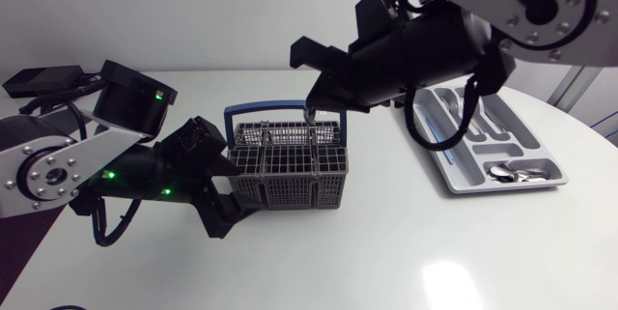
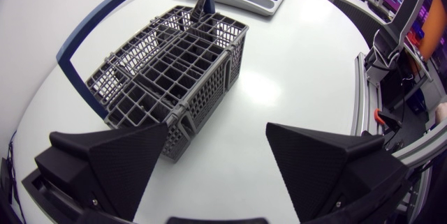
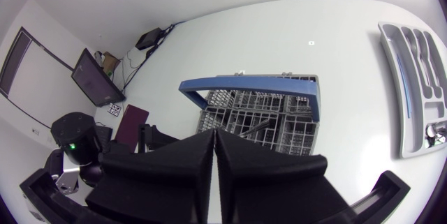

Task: Unload the cutlery basket into the drawer organizer.

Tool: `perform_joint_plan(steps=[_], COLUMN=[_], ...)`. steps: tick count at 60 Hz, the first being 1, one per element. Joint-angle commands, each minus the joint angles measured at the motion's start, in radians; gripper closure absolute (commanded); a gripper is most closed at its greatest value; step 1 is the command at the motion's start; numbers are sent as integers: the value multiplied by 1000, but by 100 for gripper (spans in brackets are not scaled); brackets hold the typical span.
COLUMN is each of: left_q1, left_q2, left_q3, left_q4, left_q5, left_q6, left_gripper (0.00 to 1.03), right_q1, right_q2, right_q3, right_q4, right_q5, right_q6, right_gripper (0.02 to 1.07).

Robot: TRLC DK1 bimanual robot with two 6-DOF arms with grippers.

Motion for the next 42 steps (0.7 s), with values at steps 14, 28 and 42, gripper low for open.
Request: perform_joint_plan(steps=[14,28,42], left_q1=[10,29,62], left_q2=[-34,-51,-86], left_q3=[-28,-38,-61], left_q4=[12,51,74], left_q5=[-35,-91,-125], left_q6=[-43,-72,-84], left_gripper=[5,5,5], right_q1=[-54,-140,-249], right_q2=[-103,-163,-215], right_q3=[-14,-66,-139], right_q4=[-84,-145,-204], right_q5=[-48,-42,32], right_q6=[-22,-106,-234], right_gripper=[101,101,101])
